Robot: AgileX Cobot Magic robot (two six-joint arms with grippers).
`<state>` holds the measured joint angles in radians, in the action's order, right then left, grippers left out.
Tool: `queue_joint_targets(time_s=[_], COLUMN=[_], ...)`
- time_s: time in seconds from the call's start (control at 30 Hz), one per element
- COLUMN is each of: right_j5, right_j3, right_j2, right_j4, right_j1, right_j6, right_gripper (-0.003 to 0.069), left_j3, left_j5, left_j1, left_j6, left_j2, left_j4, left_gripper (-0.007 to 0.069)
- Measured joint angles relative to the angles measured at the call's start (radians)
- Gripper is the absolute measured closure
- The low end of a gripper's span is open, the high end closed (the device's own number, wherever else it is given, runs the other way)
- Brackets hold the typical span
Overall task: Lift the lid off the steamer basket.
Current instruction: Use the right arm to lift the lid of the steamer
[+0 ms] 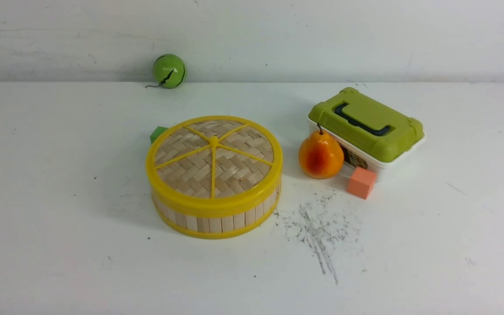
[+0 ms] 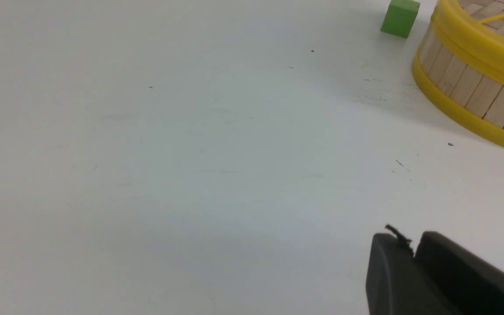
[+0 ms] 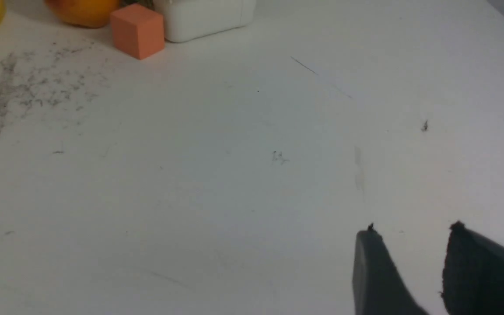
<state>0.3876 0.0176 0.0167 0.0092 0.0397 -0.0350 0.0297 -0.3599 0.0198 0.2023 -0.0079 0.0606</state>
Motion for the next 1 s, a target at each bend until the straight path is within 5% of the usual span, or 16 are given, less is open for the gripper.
queue_joint_targets(time_s=[0.2,0.43,0.67,0.9,1.0], right_j5=[-0.065,-0.234,-0.309,-0.224,-0.119], right_j3=[0.01,0.01,0.01,-0.004,-0.113], right_j2=[0.0,0.0,0.0,0.0,-0.058], right_j4=[0.311,0.894,1.04,1.058,1.035], right_j1=[0.0,0.0,0.0,0.0,0.0], right_j6=[0.009,0.088,0.074,-0.01,-0.119], right_gripper=[0.0419,0.0419,0.0419,0.0421,0.0501], left_j3=[0.0,0.0,0.0,0.0,0.0], left_j5=[0.0,0.0,0.0,0.0,0.0], left_j1=[0.0,0.0,0.0,0.0,0.0], left_j6=[0.0,0.0,0.0,0.0,0.0], left_j2=[0.0,0.0,0.0,0.0,0.0], left_j4=[-0.001,-0.002,-0.003,-0.003,-0.003], left_gripper=[0.054,0.0536,0.0531,0.0527,0.0527])
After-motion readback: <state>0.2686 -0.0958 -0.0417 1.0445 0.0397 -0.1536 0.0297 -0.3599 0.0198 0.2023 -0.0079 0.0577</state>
